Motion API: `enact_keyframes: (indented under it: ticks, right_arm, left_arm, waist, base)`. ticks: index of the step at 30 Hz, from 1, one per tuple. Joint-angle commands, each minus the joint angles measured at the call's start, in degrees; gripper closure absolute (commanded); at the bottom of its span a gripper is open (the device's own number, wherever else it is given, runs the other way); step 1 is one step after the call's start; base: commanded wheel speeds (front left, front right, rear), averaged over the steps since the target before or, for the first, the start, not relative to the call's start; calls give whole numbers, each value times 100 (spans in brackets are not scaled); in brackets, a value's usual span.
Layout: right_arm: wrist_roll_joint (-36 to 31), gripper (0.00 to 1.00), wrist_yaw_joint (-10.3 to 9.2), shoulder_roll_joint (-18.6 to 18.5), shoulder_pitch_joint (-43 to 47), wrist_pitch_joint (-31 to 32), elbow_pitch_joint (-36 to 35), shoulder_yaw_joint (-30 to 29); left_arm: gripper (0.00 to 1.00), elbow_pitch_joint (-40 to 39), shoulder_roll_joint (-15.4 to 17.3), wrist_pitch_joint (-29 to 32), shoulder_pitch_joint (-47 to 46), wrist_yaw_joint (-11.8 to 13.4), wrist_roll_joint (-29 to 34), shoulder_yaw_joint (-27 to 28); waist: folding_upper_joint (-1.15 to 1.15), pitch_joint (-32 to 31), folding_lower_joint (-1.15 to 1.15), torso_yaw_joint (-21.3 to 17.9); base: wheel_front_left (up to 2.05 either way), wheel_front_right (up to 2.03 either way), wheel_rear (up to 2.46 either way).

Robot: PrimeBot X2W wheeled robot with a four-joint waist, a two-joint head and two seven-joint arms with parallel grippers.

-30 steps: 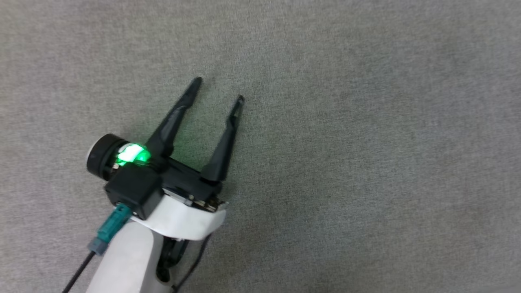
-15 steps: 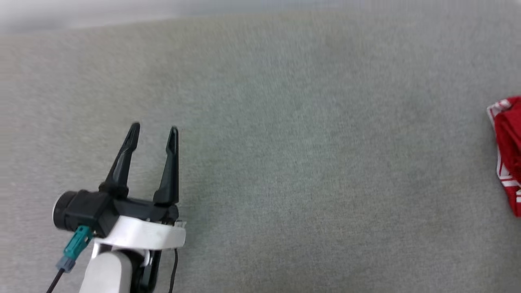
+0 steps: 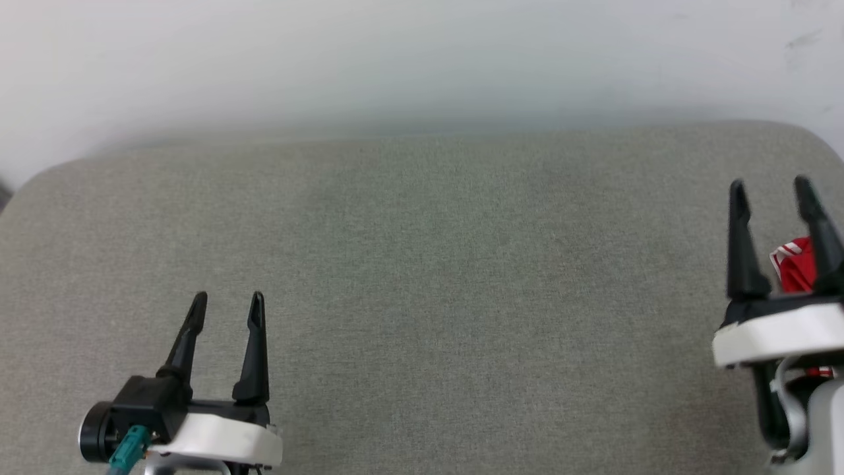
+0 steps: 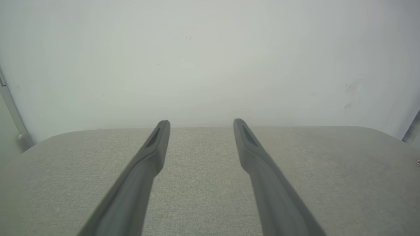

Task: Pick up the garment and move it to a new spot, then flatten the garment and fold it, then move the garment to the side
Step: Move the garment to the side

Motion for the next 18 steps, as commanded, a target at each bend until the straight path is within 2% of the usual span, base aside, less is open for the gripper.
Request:
enact_keyframes:
  ticks: [1, 6, 11, 18]
  right_arm:
    - [45, 0, -2, 53, 146, -111, 52, 47]
    - [292, 0, -2, 131, 535, -539, 415, 307]
    - [253, 0, -2, 184, 841, -832, 833, 495]
    - [273, 0, -2, 239, 1002, -1008, 1241, 572]
  left_arm:
    - [0, 25, -29, -14, 91, -8, 38, 9]
    - [0, 99, -83, -14, 272, -6, 83, 99]
    - [0, 255, -113, -15, 389, -7, 70, 110]
    - [0, 306, -128, -15, 423, -7, 26, 222]
  waist:
    - [0, -78, 2, 33]
    - [0, -171, 2, 69]
    - [0, -240, 2, 107]
    - [0, -308, 2, 123]
  base:
    - [0, 0, 0]
    - [0, 0, 0]
    - [0, 0, 0]
    - [0, 0, 0]
